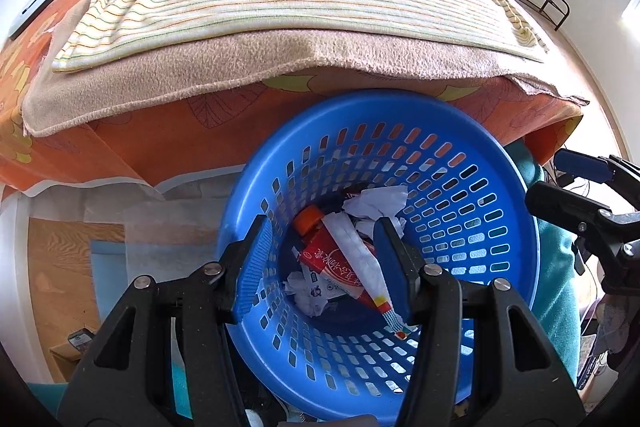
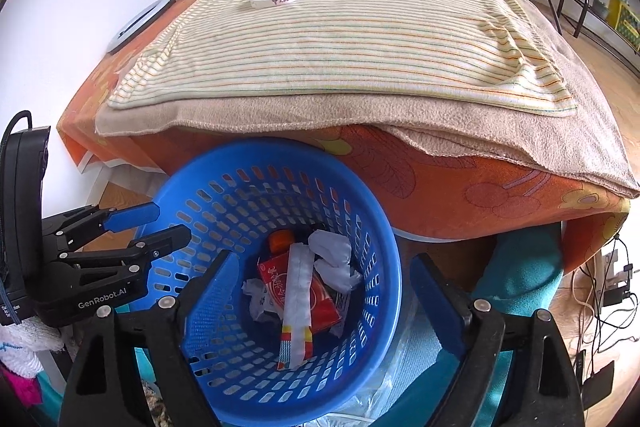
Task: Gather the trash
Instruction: 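Lift both tools away from the basket back toward the bed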
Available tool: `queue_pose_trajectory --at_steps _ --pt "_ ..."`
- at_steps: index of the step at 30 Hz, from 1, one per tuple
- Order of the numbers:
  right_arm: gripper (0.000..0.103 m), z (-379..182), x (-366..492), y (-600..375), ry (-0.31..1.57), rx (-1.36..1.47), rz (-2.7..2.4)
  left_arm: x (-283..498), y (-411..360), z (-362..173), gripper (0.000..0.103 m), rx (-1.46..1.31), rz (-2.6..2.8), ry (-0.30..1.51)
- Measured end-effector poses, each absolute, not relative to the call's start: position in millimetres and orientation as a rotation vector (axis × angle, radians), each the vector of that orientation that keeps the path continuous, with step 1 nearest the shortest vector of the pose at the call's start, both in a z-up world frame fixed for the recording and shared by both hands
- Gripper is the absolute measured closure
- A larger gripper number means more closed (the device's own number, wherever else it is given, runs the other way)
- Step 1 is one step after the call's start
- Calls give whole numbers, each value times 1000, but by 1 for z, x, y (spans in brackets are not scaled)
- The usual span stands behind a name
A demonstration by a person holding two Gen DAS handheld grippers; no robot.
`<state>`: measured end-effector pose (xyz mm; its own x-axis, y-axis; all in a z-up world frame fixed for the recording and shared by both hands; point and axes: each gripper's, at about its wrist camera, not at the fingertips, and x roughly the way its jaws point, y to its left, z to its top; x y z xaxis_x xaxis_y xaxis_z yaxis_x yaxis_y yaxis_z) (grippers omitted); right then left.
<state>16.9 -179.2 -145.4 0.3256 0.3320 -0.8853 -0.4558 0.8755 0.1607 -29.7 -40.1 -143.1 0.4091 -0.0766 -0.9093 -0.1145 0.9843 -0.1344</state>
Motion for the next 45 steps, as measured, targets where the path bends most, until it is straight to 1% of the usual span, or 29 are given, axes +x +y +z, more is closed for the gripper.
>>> queue_pose_trajectory --at_steps 9,15,16,18,19,25,34,35,36,37,39,41,45 --pt "14 -138 22 -182 1115 -111 507 -28 -40 -132 49 -188 15 1130" --pt "13 -119 24 -184 1071 -102 510 -23 -32 -101 49 -198 33 1058" --pt "12 -115 25 -184 1065 -97 515 -21 -31 -94 49 -197 36 1040" --pt "3 -109 26 -184 1047 -94 514 -19 -28 -80 49 -191 42 1004" --pt "2 -104 26 -184 1028 -93 511 -17 -27 -74 49 -188 44 987" --pt "2 -90 31 -179 973 -108 521 -10 -24 -46 49 -174 39 925" --pt "2 -86 36 -181 923 -91 522 -9 -26 -32 49 -167 20 886" --pt "2 -86 36 -180 921 -98 525 -9 -27 -31 45 -164 20 884" --pt "2 -86 36 -179 917 -104 528 -8 -27 -30 38 -162 21 881" --pt "2 -85 37 -179 915 -106 531 -8 -27 -29 36 -161 26 876" --pt "4 -85 39 -180 922 -91 547 -6 -25 -27 35 -163 32 871" --pt "10 -83 41 -182 918 -66 557 -2 -22 -24 35 -163 28 873" --pt "10 -73 46 -183 890 -77 547 9 -16 -16 35 -152 26 870"
